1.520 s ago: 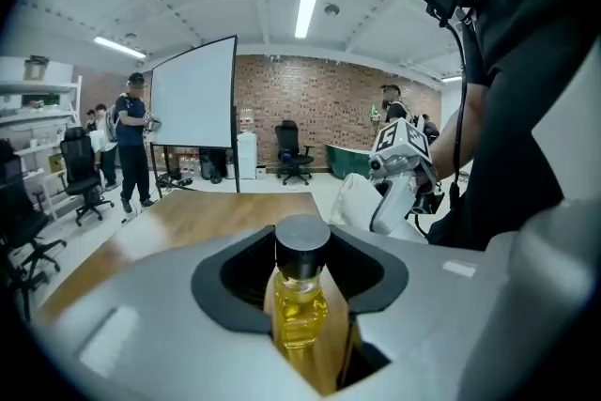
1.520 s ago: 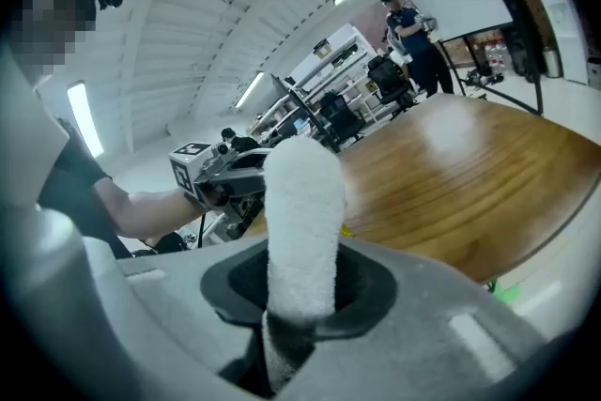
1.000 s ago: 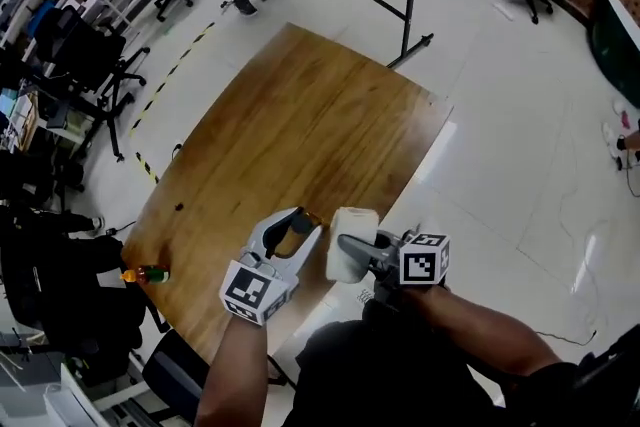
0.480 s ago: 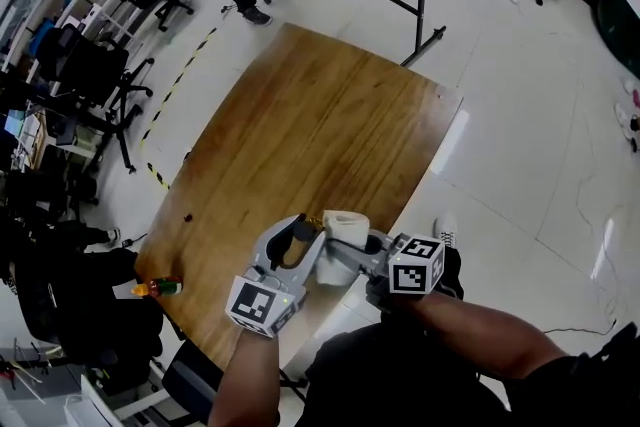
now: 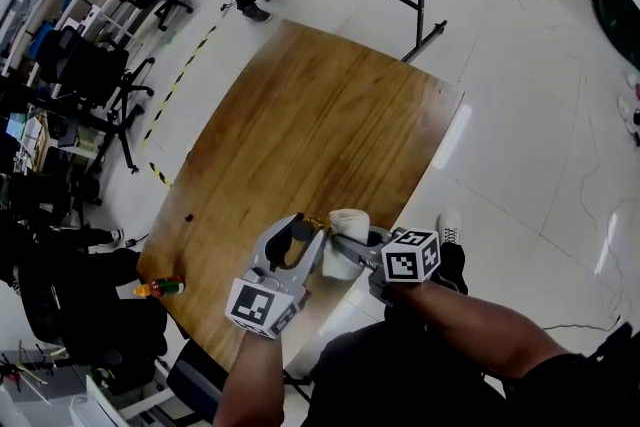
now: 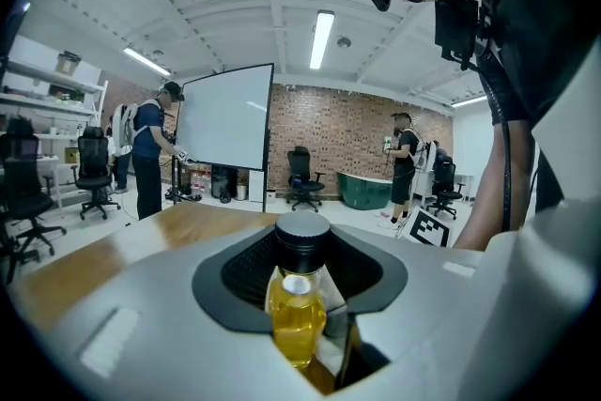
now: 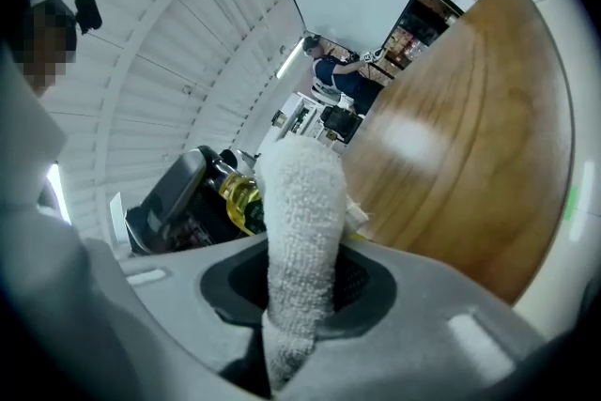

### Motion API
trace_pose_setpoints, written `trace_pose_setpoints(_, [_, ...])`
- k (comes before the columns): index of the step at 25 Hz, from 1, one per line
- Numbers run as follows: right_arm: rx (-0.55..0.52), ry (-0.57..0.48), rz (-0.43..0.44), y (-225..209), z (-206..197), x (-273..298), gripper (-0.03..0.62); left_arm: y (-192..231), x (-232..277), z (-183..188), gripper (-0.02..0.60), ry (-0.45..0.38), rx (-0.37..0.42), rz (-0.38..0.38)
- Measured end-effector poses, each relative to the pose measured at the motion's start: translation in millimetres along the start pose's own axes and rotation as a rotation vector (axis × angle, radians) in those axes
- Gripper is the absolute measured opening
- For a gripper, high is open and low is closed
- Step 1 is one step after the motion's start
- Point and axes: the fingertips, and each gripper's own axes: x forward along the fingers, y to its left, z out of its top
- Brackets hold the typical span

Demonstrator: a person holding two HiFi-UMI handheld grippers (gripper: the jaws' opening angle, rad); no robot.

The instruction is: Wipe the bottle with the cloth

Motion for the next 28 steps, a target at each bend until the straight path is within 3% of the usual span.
trace_pose_setpoints(6, [0.040,0.069,-0.079,-14.4,-9.1,5.5,0.074,-4.2,1.4,-3.5,0.178,0.008,0.020,-0.011])
trace_pose_setpoints(12, [0.252,0.222,-0.320,-50.7,-35.3,6.7,0.072,-30.8,9.0,-11.4,0.192,0.017,0.089,-0.097])
trace_pose_setpoints(15, [0.307,0.279,-0.370,-58.8,-40.1,11.2,0.072,-20.8,7.3,-11.5,0.193,0.004,0.019,-0.057])
trace_pose_setpoints(22, [0.285,0.332,-0.381,-60.1,-39.4,13.1,0.071,-2.0,3.0,-12.6,0.187,0.005,-0.046,-0.021])
trace_pose_setpoints(25, [0.274,0.313,-0.283,-45.3,-34.1,13.6,0.072,6.6,-2.0,-10.4,0.184,-0.002,-0.057,-0.009])
trace_pose_setpoints(28, [0.182,0.307,-0.184,-26.7,-19.1,-4.3,0.072,12.3,-1.7,-15.9,0.184,-0.007,-0.066,0.002])
